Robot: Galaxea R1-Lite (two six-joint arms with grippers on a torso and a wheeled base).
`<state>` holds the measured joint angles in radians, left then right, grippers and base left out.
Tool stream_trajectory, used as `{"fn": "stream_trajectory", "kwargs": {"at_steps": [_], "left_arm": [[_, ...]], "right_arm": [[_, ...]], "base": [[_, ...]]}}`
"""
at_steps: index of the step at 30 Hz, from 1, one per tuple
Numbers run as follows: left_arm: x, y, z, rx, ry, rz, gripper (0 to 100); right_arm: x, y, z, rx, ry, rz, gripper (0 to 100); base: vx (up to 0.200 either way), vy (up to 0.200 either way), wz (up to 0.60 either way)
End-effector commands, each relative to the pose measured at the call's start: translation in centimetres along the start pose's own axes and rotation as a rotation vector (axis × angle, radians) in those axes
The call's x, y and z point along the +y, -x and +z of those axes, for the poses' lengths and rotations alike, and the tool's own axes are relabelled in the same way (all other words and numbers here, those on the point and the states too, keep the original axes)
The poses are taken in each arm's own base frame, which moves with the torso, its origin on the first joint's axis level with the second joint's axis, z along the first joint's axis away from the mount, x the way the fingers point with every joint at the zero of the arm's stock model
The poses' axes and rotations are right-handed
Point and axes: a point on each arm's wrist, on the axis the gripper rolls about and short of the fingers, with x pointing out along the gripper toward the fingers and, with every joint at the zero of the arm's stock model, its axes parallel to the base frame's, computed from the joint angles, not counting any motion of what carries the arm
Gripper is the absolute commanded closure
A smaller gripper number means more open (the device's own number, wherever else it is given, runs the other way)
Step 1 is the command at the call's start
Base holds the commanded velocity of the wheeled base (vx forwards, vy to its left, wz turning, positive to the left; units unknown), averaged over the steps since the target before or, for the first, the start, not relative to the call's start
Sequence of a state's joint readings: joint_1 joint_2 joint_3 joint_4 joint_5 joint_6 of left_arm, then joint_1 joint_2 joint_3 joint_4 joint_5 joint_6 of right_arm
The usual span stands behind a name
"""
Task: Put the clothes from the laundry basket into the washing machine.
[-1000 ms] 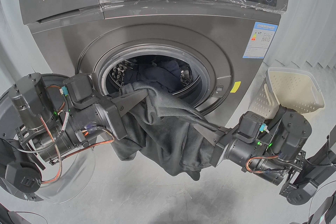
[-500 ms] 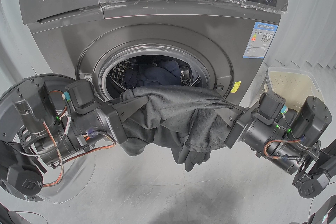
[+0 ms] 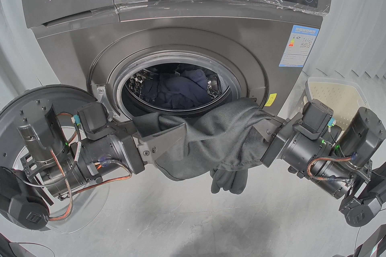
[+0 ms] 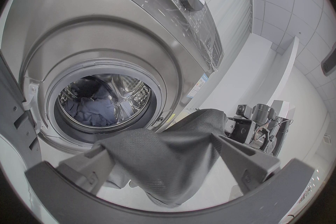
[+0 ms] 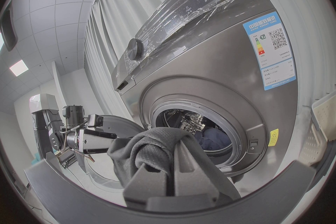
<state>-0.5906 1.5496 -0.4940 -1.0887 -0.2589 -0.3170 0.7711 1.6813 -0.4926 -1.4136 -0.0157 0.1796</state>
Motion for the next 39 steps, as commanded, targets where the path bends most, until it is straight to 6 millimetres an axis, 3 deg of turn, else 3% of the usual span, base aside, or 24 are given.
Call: {"fn": "stream_trajectory", "kwargs": {"at_steps": [1, 9, 28, 33, 39], "left_arm": [[0.4, 0.2, -0.7, 0.014, 0.010, 0.017, 0], [1.5, -0.1, -1.6, 0.044, 0.018, 0.058, 0], [3.1, 1.6, -8.0, 0.316, -0.006, 0.119, 0], [3.4, 1.1, -8.6, 0.320, -0.015, 0.117, 0], [5.4, -0.8, -9.5, 0.247, -0.099, 0.139, 0]], "right_arm": [[0.1, 0.0, 0.2, -0.007, -0.001, 0.005, 100], [0.3, 0.0, 0.2, -0.010, -0.002, 0.010, 100], [0.5, -1.4, 2.0, -0.107, -0.008, 0.013, 100], [0.5, -1.5, 2.1, -0.113, -0.008, 0.014, 100], [0.6, -1.3, 2.0, -0.108, -0.009, 0.017, 100]], "base": [[0.000, 0.000, 0.00], [0.000, 0.000, 0.00], [0.000, 0.000, 0.00], [0.000, 0.000, 0.00], [0.000, 0.000, 0.00]]}}
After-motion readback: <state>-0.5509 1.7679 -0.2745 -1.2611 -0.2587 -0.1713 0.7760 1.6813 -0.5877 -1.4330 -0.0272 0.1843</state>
